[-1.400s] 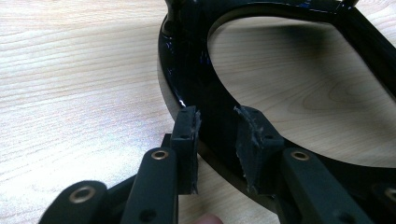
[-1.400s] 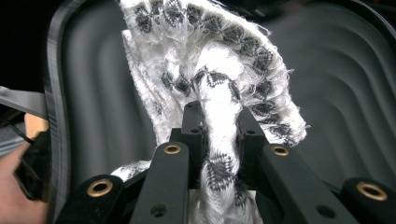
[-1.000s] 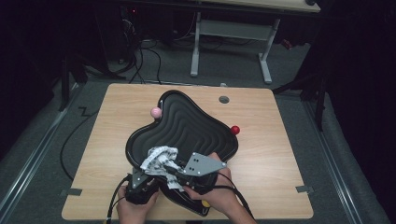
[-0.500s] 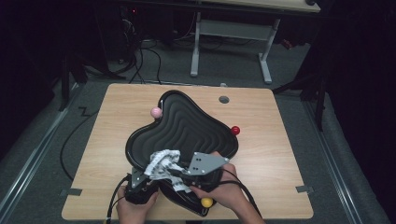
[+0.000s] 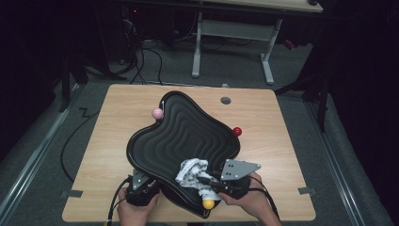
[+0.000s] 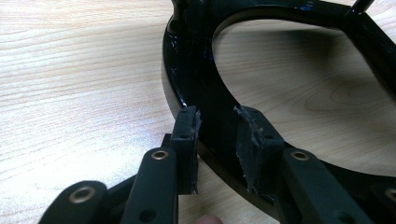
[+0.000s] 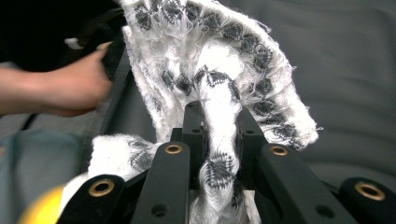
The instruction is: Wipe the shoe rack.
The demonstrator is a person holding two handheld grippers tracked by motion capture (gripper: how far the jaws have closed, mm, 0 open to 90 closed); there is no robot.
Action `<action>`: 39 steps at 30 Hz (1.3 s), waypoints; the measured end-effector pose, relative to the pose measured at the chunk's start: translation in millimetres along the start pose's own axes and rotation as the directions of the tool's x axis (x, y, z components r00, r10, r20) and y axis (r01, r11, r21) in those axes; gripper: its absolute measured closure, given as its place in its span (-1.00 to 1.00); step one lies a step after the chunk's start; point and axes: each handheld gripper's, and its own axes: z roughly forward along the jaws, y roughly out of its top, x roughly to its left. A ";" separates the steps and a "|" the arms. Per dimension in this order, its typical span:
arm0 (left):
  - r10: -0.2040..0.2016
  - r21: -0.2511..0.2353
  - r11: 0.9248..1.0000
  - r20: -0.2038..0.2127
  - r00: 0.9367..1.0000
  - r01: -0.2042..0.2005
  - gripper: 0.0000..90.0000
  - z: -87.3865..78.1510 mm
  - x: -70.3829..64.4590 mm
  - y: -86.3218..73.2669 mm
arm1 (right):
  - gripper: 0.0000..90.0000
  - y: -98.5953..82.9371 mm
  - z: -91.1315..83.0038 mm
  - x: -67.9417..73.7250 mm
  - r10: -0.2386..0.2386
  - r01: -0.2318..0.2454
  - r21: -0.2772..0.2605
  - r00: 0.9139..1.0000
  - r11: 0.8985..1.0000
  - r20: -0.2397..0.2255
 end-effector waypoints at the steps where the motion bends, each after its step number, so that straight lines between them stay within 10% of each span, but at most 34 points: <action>1: 0.000 0.000 1.000 0.000 1.000 0.000 0.53 -0.1 -0.1 -0.1 | 0.76 -2.1 -1.5 -4.3 0.013 -0.013 -0.001 0.999 1.000 0.034; 9: 0.000 0.000 1.000 0.001 1.000 0.000 0.53 -0.2 -0.1 -0.2 | 0.76 -14.0 -8.7 -22.1 0.106 -0.105 -0.015 0.971 0.994 0.212; 18: 0.004 0.000 1.000 0.000 1.000 -0.004 0.53 -0.2 -0.6 -0.2 | 0.75 0.0 -3.6 9.5 0.037 -0.038 0.016 0.998 0.999 0.051; 32: -0.001 0.001 1.000 0.002 1.000 0.001 0.52 -0.2 -0.6 -0.2 | 0.75 84.3 57.7 23.8 -0.080 0.081 -0.006 0.996 0.997 0.042; 39: 0.002 -0.001 1.000 -0.001 1.000 -0.002 0.52 0.0 -0.8 -0.2 | 0.75 72.5 47.2 23.8 -0.098 0.097 0.029 0.993 0.995 0.059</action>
